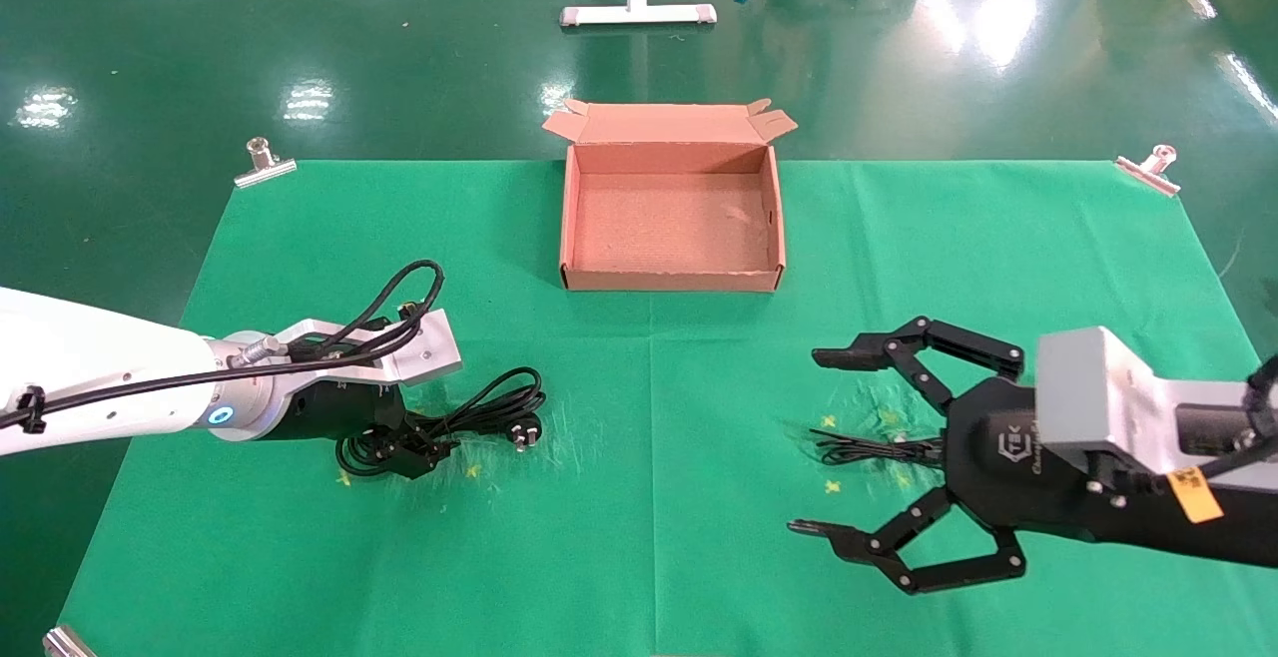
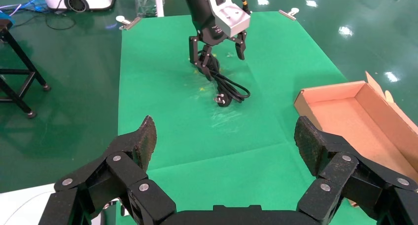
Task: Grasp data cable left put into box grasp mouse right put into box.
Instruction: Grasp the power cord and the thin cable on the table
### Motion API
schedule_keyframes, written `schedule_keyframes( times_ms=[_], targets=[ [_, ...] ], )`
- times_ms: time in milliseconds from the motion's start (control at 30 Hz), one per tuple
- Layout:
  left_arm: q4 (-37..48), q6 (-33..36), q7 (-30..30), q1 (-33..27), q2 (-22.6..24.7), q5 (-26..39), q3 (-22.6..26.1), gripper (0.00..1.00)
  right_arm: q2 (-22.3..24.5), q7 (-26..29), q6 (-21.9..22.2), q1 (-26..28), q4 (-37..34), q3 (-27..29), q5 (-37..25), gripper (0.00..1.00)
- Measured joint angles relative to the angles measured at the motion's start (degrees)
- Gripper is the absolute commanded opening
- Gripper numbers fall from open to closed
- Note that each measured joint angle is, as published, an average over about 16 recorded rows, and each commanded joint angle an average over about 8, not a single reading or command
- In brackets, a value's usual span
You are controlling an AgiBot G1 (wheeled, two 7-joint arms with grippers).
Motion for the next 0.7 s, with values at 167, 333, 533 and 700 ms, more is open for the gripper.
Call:
schedule_keyframes(
  times_ms=[167,333,533,700],
  targets=[
    [0.02,0.27,-0.69,-0.15,0.49,1.2,0.42,1.0,0.08,-0.07,0.29,0.06,-0.02,-0.08,-0.54,1.0],
    [0.03,0.58,-1.24,-0.3,0.86,2.1,0.75,1.0,0.23,-0.49,1.22,0.3,0.07,-0.81,-3.4,1.0],
    [0.02,0.8,-1.55,-0.41,1.07,2.5,0.92,1.0,-0.37,-0.34,3.69,1.75,0.18,-3.73,-12.97,1.0],
    [0.02,0.81,-1.57,-0.42,1.08,2.51,0.92,1.0,-2.13,1.23,6.83,3.62,0.01,-7.17,-23.95,1.0]
  ],
)
